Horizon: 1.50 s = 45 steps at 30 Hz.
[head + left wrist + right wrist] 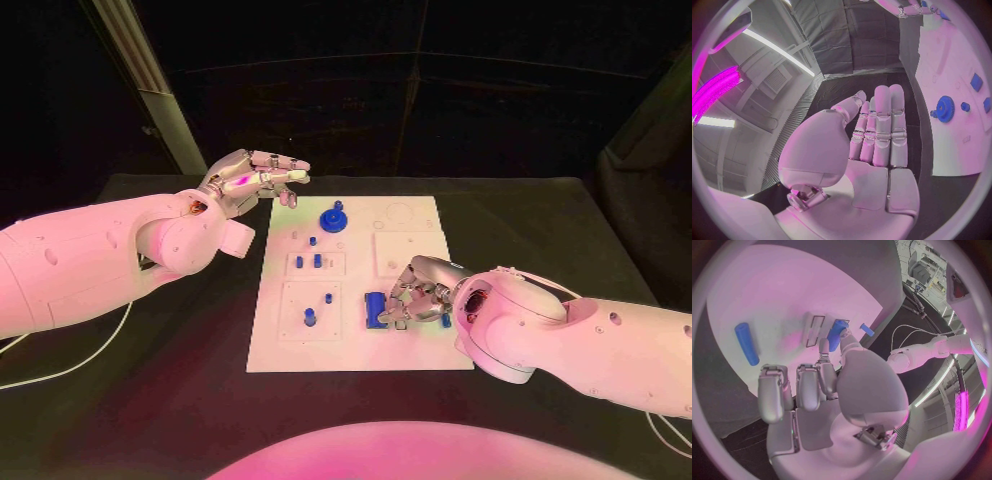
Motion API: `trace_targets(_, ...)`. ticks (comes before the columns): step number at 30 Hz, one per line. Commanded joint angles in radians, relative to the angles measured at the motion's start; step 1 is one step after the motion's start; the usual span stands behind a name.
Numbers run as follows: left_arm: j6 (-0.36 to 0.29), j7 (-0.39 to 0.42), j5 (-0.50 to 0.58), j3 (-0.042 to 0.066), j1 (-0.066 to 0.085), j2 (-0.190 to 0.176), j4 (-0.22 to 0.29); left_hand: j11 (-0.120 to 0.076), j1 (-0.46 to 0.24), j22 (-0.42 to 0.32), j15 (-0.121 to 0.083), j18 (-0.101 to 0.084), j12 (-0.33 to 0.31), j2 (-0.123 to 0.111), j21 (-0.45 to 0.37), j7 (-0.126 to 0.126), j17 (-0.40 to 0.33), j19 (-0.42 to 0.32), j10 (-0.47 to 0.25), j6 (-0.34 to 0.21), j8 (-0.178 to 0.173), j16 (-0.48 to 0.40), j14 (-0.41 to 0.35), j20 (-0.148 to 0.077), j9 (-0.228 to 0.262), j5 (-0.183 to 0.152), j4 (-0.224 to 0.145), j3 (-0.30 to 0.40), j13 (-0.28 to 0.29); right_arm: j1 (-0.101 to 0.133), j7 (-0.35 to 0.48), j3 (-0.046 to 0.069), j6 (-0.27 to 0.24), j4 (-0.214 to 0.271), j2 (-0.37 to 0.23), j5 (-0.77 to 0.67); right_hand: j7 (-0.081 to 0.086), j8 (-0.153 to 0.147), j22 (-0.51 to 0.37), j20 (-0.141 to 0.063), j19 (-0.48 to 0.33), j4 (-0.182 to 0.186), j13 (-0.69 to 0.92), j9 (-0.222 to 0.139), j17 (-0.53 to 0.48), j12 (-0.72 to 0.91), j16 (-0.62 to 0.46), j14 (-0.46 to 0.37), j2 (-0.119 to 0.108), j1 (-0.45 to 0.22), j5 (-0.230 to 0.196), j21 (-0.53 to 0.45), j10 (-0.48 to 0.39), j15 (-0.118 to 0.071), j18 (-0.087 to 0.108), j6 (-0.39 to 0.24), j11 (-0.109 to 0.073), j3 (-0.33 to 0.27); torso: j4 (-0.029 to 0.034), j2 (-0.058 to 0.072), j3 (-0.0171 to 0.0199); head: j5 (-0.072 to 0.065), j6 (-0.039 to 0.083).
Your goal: Assemble the parts on the task board
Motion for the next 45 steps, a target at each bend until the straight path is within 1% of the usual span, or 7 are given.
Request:
trace_targets(1, 0.010, 0.004, 0.004, 0.001, 0.001, 0.000, 0.001, 0.001, -0.005, -0.001, 0.001, 0.005, 0.004, 0.005, -0.003, 0.006, -0.002, 0.008, -0.008, 0.002, -0.005, -0.004, -0.004, 0.001, 0.002, -0.006, 0.000, -0.008, 0.002, 0.001, 0.009, 0.000, 0.016, 0.001, -0.001, -0.041, -0.003, 0.003, 0.218, -0.001, 0.081, -0.020, 0.018, 0.002, 0.001, -0.005, -0.004, 0.052, 0.002, 0.019, 0.004, -0.001, -0.002, -0.001, 0.006, 0.009, -0.003, -0.001, 0.0018, 0.001, -0.0002, -0.001, 0.000)
trace_targets(6, 0.010, 0.004, 0.004, 0.001, 0.001, 0.000, 0.000, 0.001, -0.005, -0.001, 0.001, 0.005, 0.004, 0.005, -0.003, 0.006, -0.002, 0.008, -0.008, 0.002, -0.005, -0.004, -0.004, 0.001, 0.002, -0.006, 0.000, -0.008, 0.002, 0.001, 0.039, 0.000, -0.025, 0.009, -0.022, -0.025, -0.001, 0.000, 0.216, 0.000, 0.081, -0.005, 0.019, 0.004, 0.000, -0.005, -0.006, 0.051, 0.008, -0.029, 0.004, -0.003, -0.001, 0.000, 0.006, 0.010, -0.001, -0.025, 0.0005, 0.000, -0.0004, -0.003, 0.001)
trace_targets(12, 0.010, 0.003, 0.004, 0.001, 0.001, 0.000, 0.000, 0.001, -0.005, -0.001, 0.001, 0.005, 0.004, 0.005, -0.003, 0.006, -0.002, 0.008, -0.008, 0.002, -0.005, -0.004, -0.004, 0.001, 0.002, -0.006, 0.000, -0.008, 0.002, 0.002, 0.193, 0.000, -0.034, 0.034, -0.100, 0.146, 0.011, -0.009, 0.202, 0.004, 0.073, 0.020, 0.010, -0.007, -0.016, -0.020, -0.017, 0.048, 0.025, -0.059, 0.005, -0.014, -0.008, 0.006, 0.010, -0.047, 0.009, -0.037, 0.0000, -0.001, -0.0005, -0.009, 0.004)
trace_targets(18, 0.009, 0.004, 0.004, 0.001, 0.001, -0.003, 0.001, 0.001, -0.007, -0.003, 0.001, 0.005, 0.005, 0.006, -0.006, 0.006, -0.002, 0.009, -0.009, 0.002, -0.006, -0.004, -0.003, 0.001, 0.002, -0.005, 0.001, -0.011, 0.002, 0.004, 0.360, 0.001, 0.015, 0.033, -0.199, 0.247, 0.031, -0.009, 0.193, 0.016, 0.068, -0.030, 0.008, -0.055, -0.011, -0.026, -0.017, 0.049, 0.084, 0.005, 0.053, -0.022, -0.011, 0.019, 0.012, -0.114, 0.025, -0.010, -0.0009, -0.002, -0.0023, -0.019, 0.009)
trace_targets(21, 0.007, 0.003, 0.004, 0.001, 0.001, -0.005, 0.001, 0.001, -0.007, -0.003, 0.001, 0.005, 0.005, 0.006, -0.006, 0.006, -0.002, 0.009, -0.009, 0.002, -0.006, -0.004, -0.003, 0.001, 0.002, -0.005, 0.001, -0.011, 0.002, 0.006, 0.389, 0.001, 0.033, 0.034, -0.240, 0.234, 0.030, -0.006, 0.198, 0.018, 0.070, -0.045, 0.010, -0.069, -0.002, -0.024, -0.012, 0.051, 0.087, 0.012, 0.067, -0.019, -0.009, 0.021, 0.011, -0.102, 0.024, -0.012, 0.0009, 0.000, 0.0000, -0.024, 0.014)
trace_targets(29, 0.007, 0.004, 0.004, 0.000, 0.001, -0.002, 0.000, 0.001, -0.007, -0.003, 0.001, 0.005, 0.005, 0.006, -0.006, 0.006, -0.002, 0.009, -0.009, 0.002, -0.006, -0.004, -0.003, 0.001, 0.002, -0.005, 0.001, -0.011, 0.002, 0.007, 0.258, 0.000, 0.067, 0.025, -0.285, 0.092, 0.016, 0.004, 0.207, 0.014, 0.075, -0.059, 0.010, -0.090, 0.009, -0.026, -0.006, 0.054, 0.084, -0.011, 0.123, -0.011, -0.005, 0.013, 0.009, -0.040, 0.013, -0.038, -0.0001, 0.000, -0.0008, -0.034, 0.017)
trace_targets(45, 0.009, 0.002, 0.004, 0.000, 0.001, -0.002, 0.000, 0.001, -0.005, -0.003, 0.001, 0.005, 0.005, 0.007, -0.007, 0.006, -0.003, 0.010, -0.009, 0.002, -0.006, -0.004, -0.003, 0.001, 0.002, -0.005, 0.000, -0.011, 0.003, 0.006, 0.076, 0.000, 0.115, -0.006, -0.254, -0.051, 0.009, 0.002, 0.214, 0.008, 0.079, -0.019, 0.012, -0.085, 0.015, -0.026, -0.005, 0.055, 0.066, -0.079, 0.114, -0.006, 0.000, 0.008, 0.007, -0.018, 0.008, -0.081, 0.0018, 0.001, 0.0001, -0.034, 0.014)
